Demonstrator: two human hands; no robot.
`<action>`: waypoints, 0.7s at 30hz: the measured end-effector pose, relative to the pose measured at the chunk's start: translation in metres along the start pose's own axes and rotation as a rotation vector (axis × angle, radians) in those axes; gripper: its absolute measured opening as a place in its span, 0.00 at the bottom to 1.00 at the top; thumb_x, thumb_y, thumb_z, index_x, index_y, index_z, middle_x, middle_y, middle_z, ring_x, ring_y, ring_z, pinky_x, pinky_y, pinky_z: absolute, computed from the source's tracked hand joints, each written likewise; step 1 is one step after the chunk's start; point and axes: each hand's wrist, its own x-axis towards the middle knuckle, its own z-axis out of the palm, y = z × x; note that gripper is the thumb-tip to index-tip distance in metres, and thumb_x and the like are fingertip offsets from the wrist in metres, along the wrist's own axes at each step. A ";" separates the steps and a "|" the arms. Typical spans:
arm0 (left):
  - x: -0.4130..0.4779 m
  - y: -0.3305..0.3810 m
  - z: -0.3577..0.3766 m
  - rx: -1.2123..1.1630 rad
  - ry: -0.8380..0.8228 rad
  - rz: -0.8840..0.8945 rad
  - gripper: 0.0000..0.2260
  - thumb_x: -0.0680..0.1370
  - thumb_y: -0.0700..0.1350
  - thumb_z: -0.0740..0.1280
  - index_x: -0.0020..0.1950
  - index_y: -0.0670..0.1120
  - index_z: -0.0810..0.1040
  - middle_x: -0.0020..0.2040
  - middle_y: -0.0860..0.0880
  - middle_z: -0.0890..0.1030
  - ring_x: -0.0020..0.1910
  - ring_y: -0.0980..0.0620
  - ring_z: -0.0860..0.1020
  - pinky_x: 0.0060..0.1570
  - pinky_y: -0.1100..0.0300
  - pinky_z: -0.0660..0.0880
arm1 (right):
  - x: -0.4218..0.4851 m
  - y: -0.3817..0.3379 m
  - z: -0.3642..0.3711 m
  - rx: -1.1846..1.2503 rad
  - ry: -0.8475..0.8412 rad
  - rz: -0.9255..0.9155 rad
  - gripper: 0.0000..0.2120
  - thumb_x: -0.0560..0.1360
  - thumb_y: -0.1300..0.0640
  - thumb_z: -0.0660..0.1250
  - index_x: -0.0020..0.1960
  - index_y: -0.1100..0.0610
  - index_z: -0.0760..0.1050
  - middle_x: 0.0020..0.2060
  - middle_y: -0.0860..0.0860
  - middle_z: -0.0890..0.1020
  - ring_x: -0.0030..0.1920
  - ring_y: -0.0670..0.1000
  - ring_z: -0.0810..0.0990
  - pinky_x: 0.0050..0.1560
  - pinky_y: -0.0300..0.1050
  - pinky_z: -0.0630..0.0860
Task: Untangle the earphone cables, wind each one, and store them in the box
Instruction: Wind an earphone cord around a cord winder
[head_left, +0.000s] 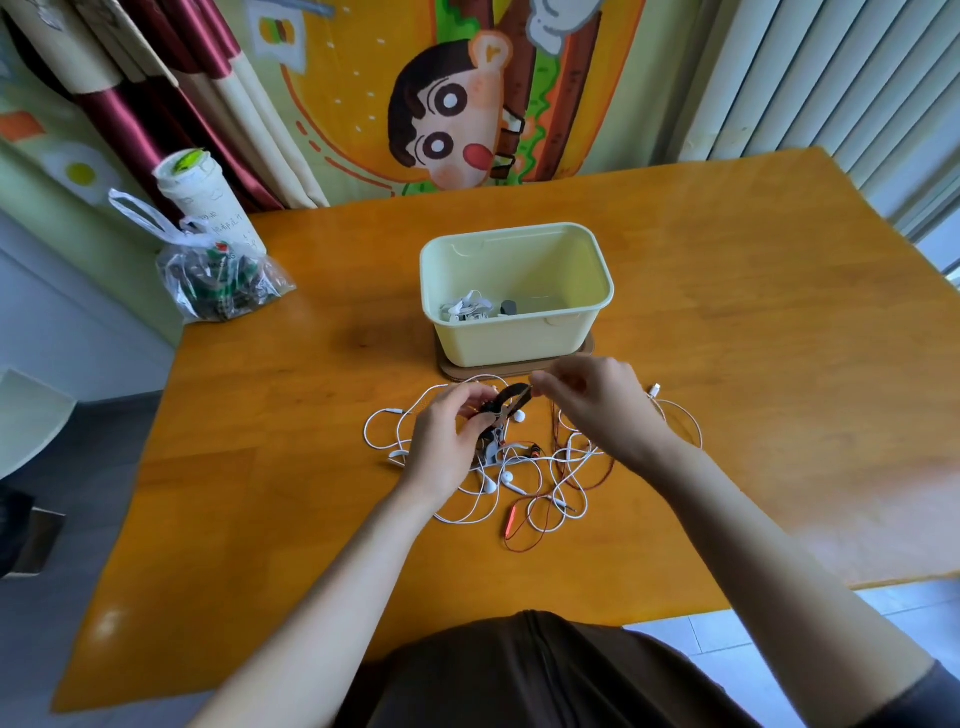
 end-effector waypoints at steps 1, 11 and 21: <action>0.000 0.001 -0.001 -0.030 -0.042 -0.003 0.07 0.76 0.36 0.67 0.53 0.44 0.79 0.48 0.53 0.79 0.45 0.63 0.76 0.46 0.76 0.70 | 0.002 0.001 -0.002 0.011 0.012 0.008 0.11 0.78 0.52 0.64 0.40 0.54 0.80 0.27 0.44 0.74 0.26 0.43 0.70 0.28 0.34 0.64; 0.002 0.008 -0.005 -0.291 -0.199 -0.132 0.13 0.78 0.35 0.65 0.50 0.54 0.77 0.47 0.55 0.81 0.49 0.58 0.79 0.51 0.67 0.75 | 0.006 0.006 -0.003 0.124 0.104 0.042 0.09 0.78 0.53 0.64 0.40 0.53 0.78 0.29 0.48 0.76 0.30 0.47 0.71 0.29 0.35 0.65; 0.007 0.031 0.000 -0.998 -0.245 -0.295 0.13 0.72 0.41 0.65 0.56 0.44 0.78 0.52 0.45 0.82 0.54 0.47 0.77 0.62 0.53 0.71 | -0.003 0.012 0.013 0.309 0.075 0.138 0.12 0.79 0.53 0.61 0.39 0.52 0.77 0.30 0.46 0.75 0.30 0.42 0.73 0.34 0.39 0.73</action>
